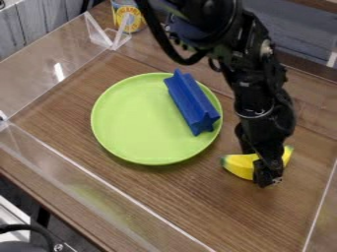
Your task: Remove the banana from inside the green plate and put it on the table
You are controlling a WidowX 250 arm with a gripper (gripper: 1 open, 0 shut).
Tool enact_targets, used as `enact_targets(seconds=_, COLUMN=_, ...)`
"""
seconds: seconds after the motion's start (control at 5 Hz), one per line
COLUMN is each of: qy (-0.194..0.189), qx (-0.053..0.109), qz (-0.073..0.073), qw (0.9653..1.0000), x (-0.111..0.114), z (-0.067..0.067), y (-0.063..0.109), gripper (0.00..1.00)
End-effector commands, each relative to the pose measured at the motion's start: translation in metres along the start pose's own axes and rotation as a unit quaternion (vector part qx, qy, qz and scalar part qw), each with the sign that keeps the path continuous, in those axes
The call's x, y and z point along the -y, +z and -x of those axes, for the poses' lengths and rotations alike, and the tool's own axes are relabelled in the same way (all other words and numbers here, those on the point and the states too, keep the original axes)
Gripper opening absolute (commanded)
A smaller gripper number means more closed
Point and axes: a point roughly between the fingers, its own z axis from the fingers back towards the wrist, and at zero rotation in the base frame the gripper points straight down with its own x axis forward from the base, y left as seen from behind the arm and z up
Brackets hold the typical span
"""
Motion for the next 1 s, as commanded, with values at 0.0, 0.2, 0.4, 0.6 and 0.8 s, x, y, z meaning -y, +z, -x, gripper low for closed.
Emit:
enact_targets(seconds=0.0, qy=-0.008, qx=0.014, qz=-0.01, qw=0.9998, x=0.0, z=-0.015, y=0.015, gripper=1.0)
enact_targets(seconds=0.2, qy=0.003, qx=0.012, qz=-0.013, qw=0.9998, x=-0.006, z=-0.016, y=0.02, gripper=1.0)
enact_targets(seconds=0.4, qy=0.013, qx=0.011, qz=-0.018, qw=0.9997, x=-0.012, z=-0.018, y=0.026, gripper=1.0)
enact_targets(seconds=0.6, qy=0.025, qx=0.009, qz=-0.022, qw=0.9994, x=-0.008, z=-0.023, y=0.029, gripper=1.0)
enact_targets(seconds=0.8, qy=0.035, qx=0.009, qz=-0.026, qw=0.999, x=-0.004, z=-0.03, y=0.032, gripper=1.0)
